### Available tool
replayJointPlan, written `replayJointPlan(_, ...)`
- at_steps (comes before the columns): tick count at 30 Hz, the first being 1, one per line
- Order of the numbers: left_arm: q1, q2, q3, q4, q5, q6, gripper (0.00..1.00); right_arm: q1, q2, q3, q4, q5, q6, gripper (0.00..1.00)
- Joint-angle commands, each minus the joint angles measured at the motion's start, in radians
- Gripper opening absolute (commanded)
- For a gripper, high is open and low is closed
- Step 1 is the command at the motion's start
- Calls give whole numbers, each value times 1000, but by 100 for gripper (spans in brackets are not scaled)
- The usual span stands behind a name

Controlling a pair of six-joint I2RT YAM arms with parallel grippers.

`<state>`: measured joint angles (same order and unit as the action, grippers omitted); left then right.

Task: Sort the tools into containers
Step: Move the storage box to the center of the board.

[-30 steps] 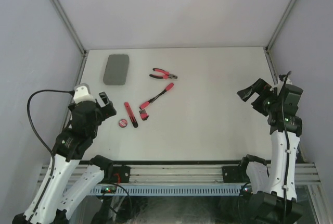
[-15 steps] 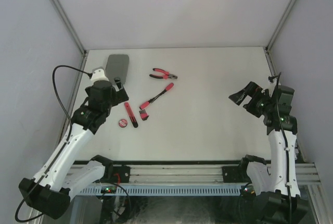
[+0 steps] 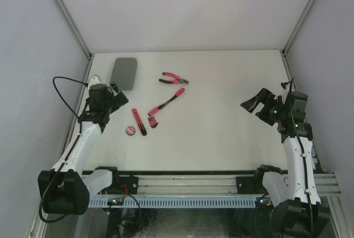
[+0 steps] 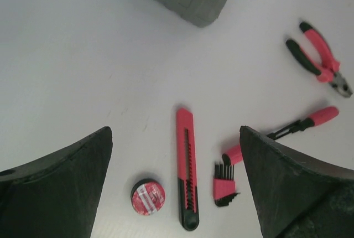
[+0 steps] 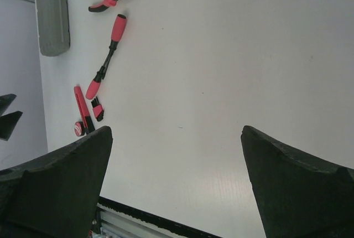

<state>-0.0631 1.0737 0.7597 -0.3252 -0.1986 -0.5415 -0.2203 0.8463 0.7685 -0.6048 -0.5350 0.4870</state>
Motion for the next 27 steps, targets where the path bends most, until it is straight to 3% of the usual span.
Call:
replayJointPlan(1, 63, 18, 8, 202, 57, -34, 100, 25, -22, -39, 78, 23, 11, 100)
replayJointPlan(10, 154, 197, 147, 288, 63, -18, 100, 81, -44, -62, 100, 75, 10, 100)
replayJointPlan(27, 186, 482, 188, 571, 121, -29, 100, 85, -50, -120, 173, 175, 141, 100)
